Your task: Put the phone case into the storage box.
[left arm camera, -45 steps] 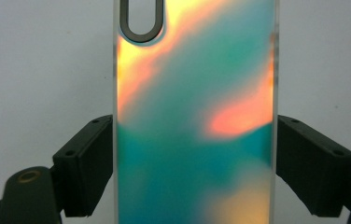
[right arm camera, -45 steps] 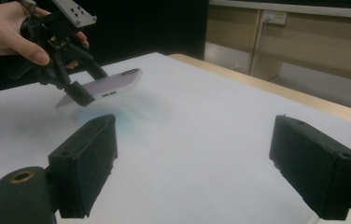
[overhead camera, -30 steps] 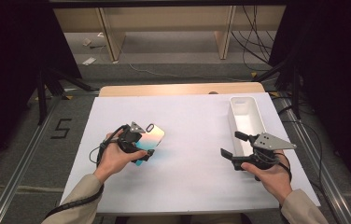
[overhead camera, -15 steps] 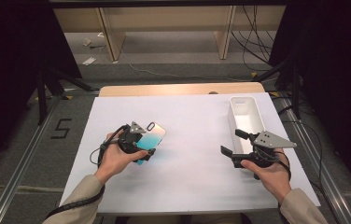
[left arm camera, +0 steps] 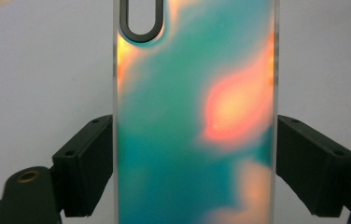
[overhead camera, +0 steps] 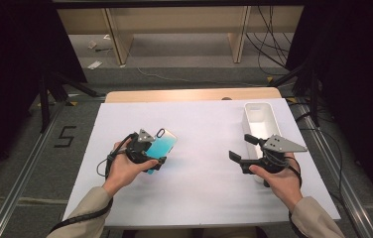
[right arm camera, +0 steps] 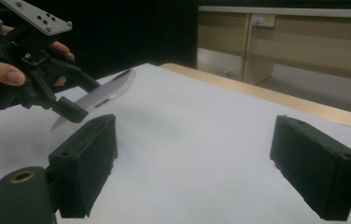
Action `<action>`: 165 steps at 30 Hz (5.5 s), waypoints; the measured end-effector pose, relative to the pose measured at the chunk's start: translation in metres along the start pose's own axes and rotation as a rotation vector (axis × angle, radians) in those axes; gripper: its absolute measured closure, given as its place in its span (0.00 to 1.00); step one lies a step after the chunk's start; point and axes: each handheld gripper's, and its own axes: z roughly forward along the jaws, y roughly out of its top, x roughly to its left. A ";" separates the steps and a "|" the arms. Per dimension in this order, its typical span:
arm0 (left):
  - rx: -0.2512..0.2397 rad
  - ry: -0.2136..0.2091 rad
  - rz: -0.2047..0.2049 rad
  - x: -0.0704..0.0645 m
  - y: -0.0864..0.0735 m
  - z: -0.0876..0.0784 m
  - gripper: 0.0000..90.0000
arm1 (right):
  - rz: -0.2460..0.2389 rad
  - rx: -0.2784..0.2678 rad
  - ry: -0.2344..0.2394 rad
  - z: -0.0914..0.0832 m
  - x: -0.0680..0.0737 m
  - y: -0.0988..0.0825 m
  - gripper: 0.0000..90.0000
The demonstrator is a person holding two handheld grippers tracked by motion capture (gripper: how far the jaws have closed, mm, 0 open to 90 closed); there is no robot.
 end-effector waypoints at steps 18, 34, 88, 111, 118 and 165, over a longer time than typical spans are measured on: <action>-0.044 0.005 0.013 -0.007 0.000 0.002 0.19 | 0.009 0.005 0.004 0.020 0.002 0.005 0.18; -0.059 -0.001 0.022 -0.013 0.001 0.002 0.19 | 0.010 0.011 0.014 0.033 0.005 0.007 0.18; -0.077 -0.029 0.073 -0.033 0.009 0.005 0.19 | 0.014 0.013 0.030 0.062 0.012 0.016 0.14; -0.082 -0.039 0.090 -0.042 0.011 0.008 0.19 | 0.030 0.016 0.038 0.073 0.013 0.017 0.14; -0.085 -0.043 0.096 -0.045 0.012 0.008 0.19 | 0.040 0.017 0.042 0.077 0.014 0.018 0.15; -0.117 -0.075 0.139 -0.074 0.020 0.016 0.19 | 0.068 0.046 0.068 0.104 0.021 0.019 0.17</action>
